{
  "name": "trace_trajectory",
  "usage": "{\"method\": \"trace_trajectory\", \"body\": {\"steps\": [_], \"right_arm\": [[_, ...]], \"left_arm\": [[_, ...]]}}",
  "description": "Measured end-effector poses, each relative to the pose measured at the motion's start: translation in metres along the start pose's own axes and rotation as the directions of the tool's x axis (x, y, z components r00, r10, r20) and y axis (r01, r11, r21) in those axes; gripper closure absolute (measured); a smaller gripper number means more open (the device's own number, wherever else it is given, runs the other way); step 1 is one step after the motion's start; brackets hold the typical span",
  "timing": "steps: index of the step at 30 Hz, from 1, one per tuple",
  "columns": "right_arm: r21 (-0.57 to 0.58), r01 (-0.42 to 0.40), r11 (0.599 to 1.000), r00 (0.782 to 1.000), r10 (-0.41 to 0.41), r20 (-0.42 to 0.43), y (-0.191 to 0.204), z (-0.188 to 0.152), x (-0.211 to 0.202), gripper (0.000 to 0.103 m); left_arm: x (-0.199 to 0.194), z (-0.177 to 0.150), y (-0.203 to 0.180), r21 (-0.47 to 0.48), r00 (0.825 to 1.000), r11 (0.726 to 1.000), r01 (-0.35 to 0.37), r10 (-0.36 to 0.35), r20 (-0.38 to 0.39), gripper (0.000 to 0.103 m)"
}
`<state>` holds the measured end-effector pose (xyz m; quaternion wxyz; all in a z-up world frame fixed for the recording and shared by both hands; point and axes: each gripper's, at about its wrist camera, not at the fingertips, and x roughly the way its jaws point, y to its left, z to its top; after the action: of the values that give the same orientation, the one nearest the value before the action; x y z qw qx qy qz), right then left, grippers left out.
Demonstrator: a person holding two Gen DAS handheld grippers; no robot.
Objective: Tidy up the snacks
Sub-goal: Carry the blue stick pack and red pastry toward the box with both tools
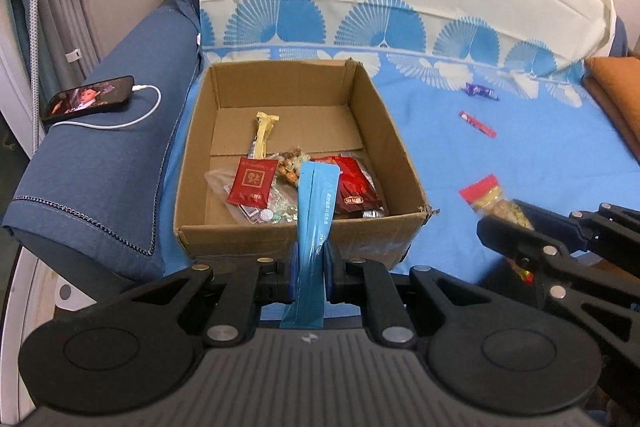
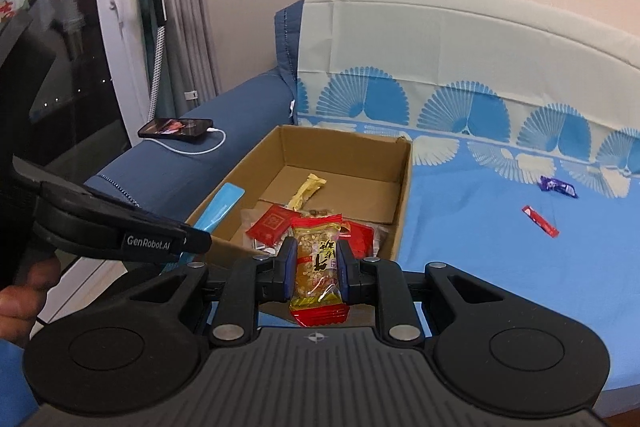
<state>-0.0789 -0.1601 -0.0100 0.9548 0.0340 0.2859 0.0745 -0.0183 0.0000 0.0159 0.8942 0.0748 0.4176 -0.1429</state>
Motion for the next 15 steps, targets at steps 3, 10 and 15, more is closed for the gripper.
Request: {"method": "trace_trajectory", "body": {"steps": [3,10,15], "right_arm": [[-0.012,0.011,1.000,1.000,-0.011,0.001,0.005,0.000,-0.001,0.080],[-0.042,0.019,0.999,1.000,-0.020,-0.013,0.013,0.000,0.002,0.080],[-0.047,0.021,0.999,0.999,-0.023,-0.027,0.012,-0.002,0.006,0.080]], "left_arm": [[-0.003,-0.002,0.003,-0.006,1.000,1.000,0.009,-0.009,0.010,0.089],[-0.005,-0.005,0.009,-0.017,0.999,1.000,0.012,-0.011,0.033,0.089],[-0.003,-0.006,0.010,-0.023,0.999,1.000,0.015,-0.015,0.032,0.089]]}}
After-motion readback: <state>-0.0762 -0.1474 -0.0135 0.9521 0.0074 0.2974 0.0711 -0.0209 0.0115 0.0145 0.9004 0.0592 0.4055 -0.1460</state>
